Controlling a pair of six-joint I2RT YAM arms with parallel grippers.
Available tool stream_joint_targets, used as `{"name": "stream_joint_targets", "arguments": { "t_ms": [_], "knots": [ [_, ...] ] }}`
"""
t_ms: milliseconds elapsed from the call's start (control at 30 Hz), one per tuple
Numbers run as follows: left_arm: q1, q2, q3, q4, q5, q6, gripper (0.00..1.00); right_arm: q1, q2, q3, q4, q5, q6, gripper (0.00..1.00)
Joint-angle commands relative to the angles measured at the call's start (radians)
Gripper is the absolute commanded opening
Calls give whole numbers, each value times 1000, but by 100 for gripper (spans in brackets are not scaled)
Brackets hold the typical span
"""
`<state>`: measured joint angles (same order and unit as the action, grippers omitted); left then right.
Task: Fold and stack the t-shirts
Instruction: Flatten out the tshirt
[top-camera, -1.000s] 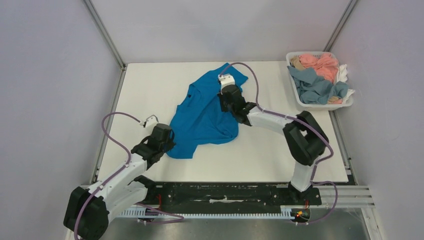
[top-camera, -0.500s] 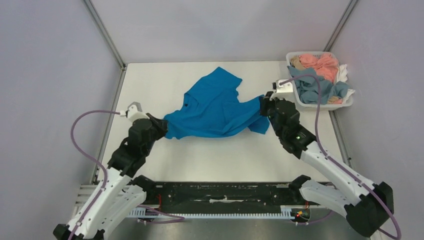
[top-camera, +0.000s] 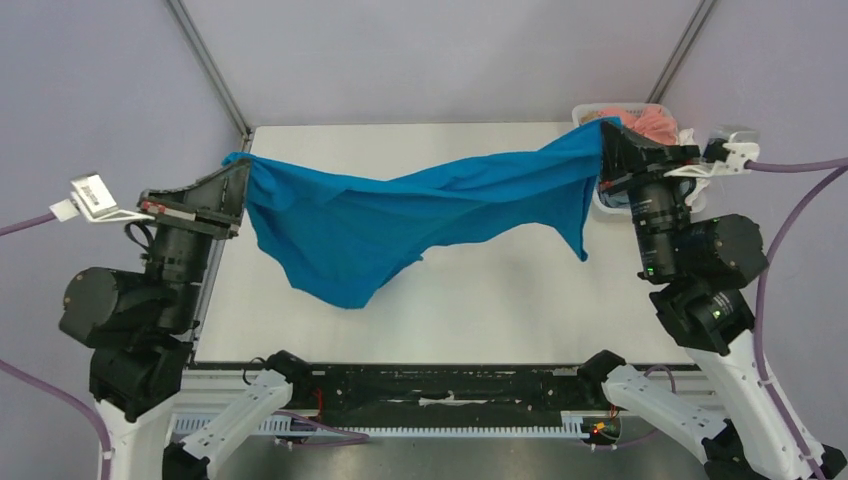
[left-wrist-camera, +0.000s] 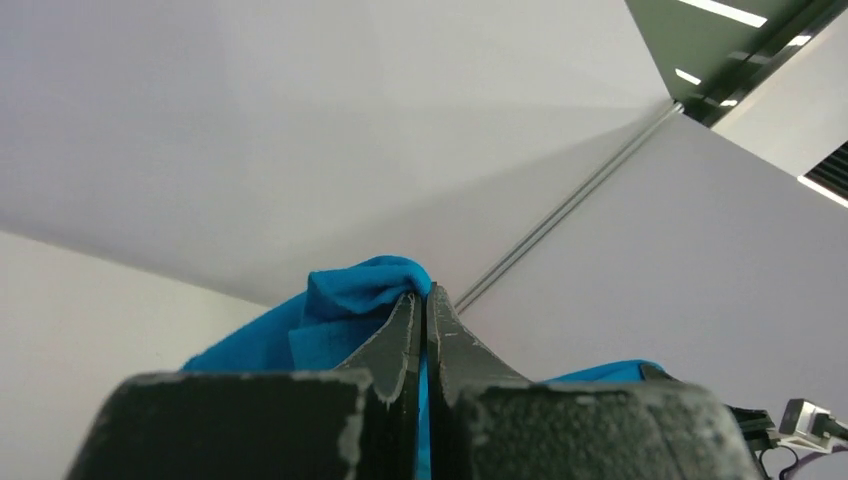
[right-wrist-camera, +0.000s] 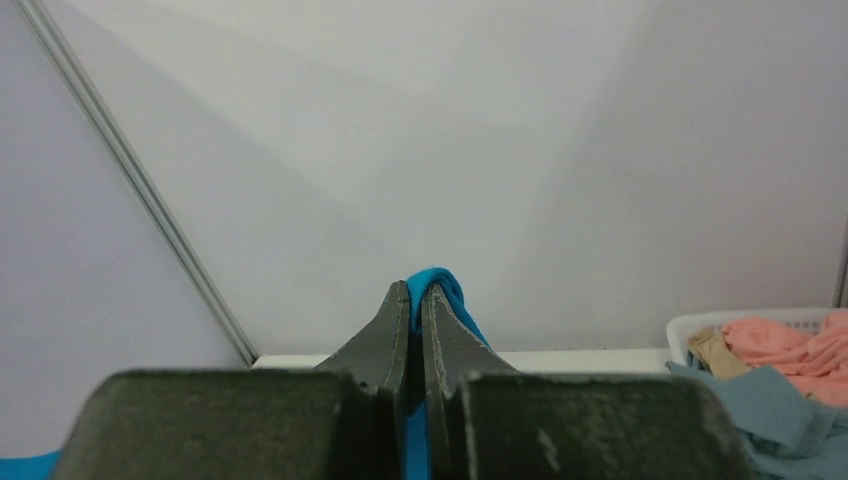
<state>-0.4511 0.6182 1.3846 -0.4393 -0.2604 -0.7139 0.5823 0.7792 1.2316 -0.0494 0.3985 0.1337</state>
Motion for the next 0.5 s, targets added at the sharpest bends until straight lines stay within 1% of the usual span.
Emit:
{"name": "stream_joint_targets", "arguments": {
  "t_ms": [0, 133, 267, 333, 400, 433, 467],
  "knots": [
    [-1, 104, 136, 1, -14, 100, 2, 2, 38, 86, -73, 52, -55, 0],
    [-2, 219, 215, 0, -139, 155, 2, 2, 106, 112, -78, 114, -104, 0],
    [0, 416, 281, -4, -290, 214, 2, -18, 233, 131, -68, 167, -125, 0],
    [5, 528, 331, 0, -354, 249, 2, -73, 325, 153, -53, 135, -125, 0],
    [29, 643, 392, 24, -358, 289, 2, -138, 406, 188, -29, 55, -104, 0],
    [50, 705, 445, 28, -345, 297, 2, -166, 453, 209, -4, 1, -104, 0],
    [72, 756, 488, 36, -321, 309, 2, -190, 494, 240, 20, -20, -101, 0]
  ]
}}
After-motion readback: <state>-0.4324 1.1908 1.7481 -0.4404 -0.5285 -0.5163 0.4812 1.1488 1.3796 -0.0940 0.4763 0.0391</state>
